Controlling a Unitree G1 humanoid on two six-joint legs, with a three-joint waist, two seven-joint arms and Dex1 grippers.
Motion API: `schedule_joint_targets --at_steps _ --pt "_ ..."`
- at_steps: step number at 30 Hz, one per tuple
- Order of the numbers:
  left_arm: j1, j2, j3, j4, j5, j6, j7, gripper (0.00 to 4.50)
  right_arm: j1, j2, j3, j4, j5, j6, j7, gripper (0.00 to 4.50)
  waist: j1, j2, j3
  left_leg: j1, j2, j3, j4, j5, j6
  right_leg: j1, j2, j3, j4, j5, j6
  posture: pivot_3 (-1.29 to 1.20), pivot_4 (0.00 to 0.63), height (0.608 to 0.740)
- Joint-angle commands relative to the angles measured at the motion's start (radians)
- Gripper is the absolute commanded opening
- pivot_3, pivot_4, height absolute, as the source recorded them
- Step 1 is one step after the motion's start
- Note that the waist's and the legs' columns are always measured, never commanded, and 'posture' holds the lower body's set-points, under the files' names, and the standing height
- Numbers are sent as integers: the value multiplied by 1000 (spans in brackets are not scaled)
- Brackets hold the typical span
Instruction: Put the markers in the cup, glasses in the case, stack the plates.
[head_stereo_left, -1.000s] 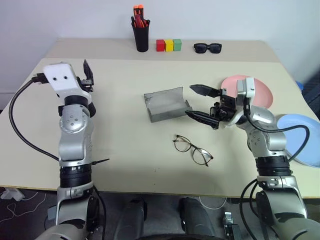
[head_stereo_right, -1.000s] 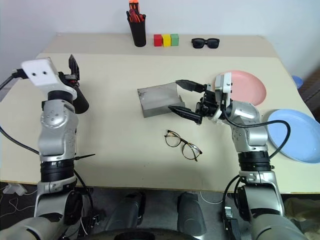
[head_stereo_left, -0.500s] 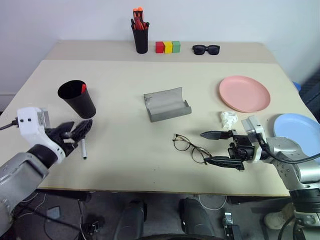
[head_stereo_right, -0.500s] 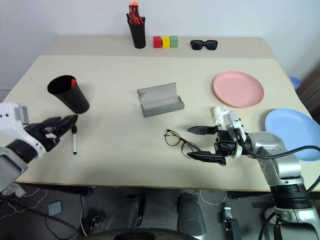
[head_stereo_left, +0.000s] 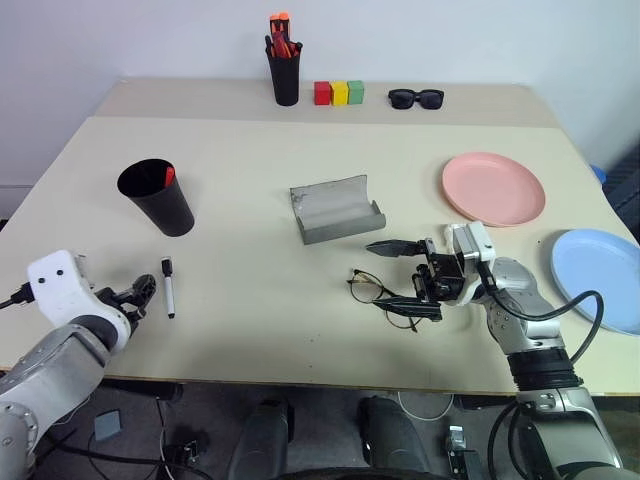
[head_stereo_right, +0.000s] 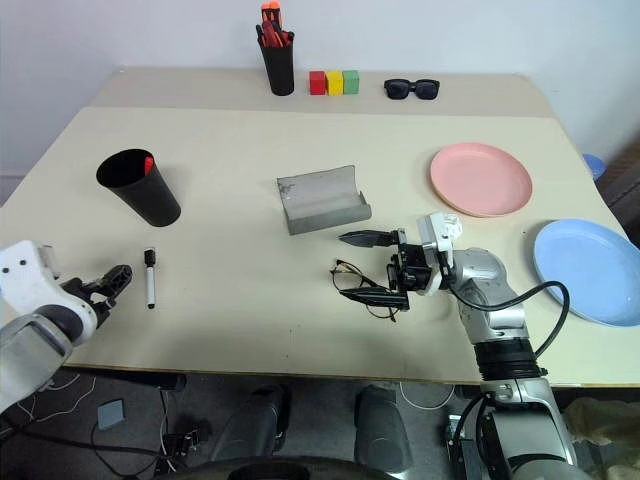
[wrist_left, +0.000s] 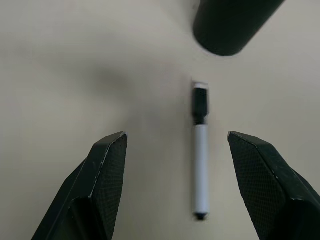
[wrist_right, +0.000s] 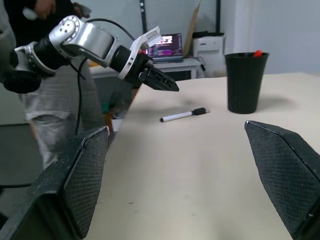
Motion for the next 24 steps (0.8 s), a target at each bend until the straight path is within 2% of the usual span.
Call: schedule_joint_targets --at_steps 1,7,14,24 --pt "-60 -12 -64 27 30 -36 59 3264 -37 12 3 22 -26 -62 8 4473 -1 0 0 0 0 0 0 0 0 0 0 0 0 0 0 0 150 740" --pt "-147 -43 -130 118 43 -44 122 3264 -64 21 36 26 -89 -117 -21 4473 -4 0 0 1 1 0 0 1 -1 -1 1 0 2 0 0 0 150 740" --pt "-206 -48 -166 177 83 -32 102 3264 -93 -29 79 66 -213 -258 -5 4473 -1 0 0 1 0 0 -1 1 -2 -1 1 0 2 0 0 0 150 740" --pt "-242 -81 -198 241 102 -2 111 3264 -114 -62 68 71 -200 -255 -11 4473 -3 0 0 1 0 0 -1 1 -2 -1 1 0 2 0 1 0 150 740"
